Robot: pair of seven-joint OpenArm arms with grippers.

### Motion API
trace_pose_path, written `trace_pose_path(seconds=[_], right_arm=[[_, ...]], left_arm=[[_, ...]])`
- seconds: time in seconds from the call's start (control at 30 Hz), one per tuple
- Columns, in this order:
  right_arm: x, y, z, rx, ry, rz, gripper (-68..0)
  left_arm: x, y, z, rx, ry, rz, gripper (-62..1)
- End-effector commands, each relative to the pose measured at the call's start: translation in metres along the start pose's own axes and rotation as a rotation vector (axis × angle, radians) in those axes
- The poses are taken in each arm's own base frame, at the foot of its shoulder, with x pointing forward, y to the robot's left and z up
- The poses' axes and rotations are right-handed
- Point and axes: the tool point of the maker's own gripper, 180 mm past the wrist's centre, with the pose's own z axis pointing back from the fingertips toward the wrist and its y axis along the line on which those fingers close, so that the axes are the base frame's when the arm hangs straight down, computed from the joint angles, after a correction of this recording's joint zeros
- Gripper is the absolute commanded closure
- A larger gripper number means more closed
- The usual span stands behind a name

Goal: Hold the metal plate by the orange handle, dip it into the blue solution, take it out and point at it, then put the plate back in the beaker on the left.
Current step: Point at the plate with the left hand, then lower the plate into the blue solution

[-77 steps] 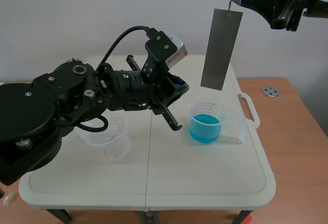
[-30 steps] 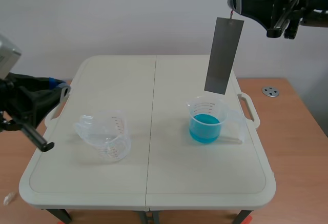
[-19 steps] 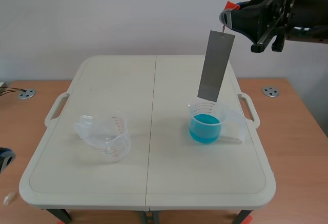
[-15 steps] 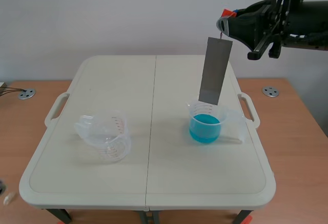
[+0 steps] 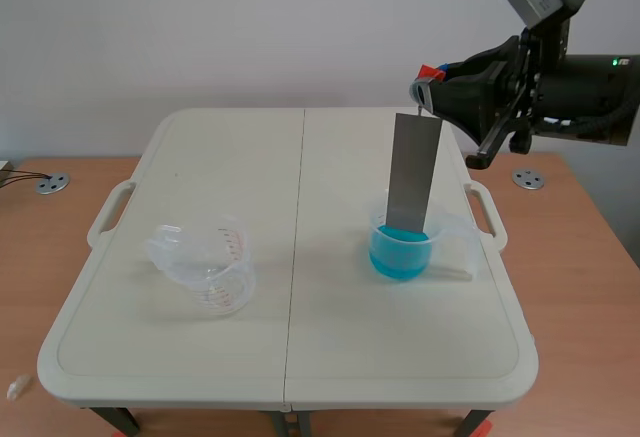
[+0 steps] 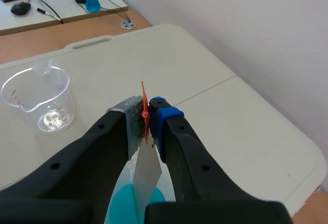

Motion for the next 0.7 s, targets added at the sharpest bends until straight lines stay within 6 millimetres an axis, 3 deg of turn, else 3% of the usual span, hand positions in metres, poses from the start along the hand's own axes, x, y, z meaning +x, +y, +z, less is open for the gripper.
trace_pose_path(seconds=[0.0, 0.4, 0.67], right_arm=[[0.010, -0.006, 0.001, -0.011, -0.041, 0.002, -1.3], [-0.018, -0.008, -0.004, -0.038, -0.042, -0.010, -1.3], [-0.037, -0.005, -0.006, -0.038, -0.039, 0.001, -1.3]], left_arm=[[0.001, -0.007, -0.001, -0.012, -0.013, -0.001, -2.6], [-0.048, -0.019, 0.005, -0.007, 0.093, 0.041, -2.6], [-0.058, -0.033, 0.016, -0.017, 0.076, 0.045, -2.6]])
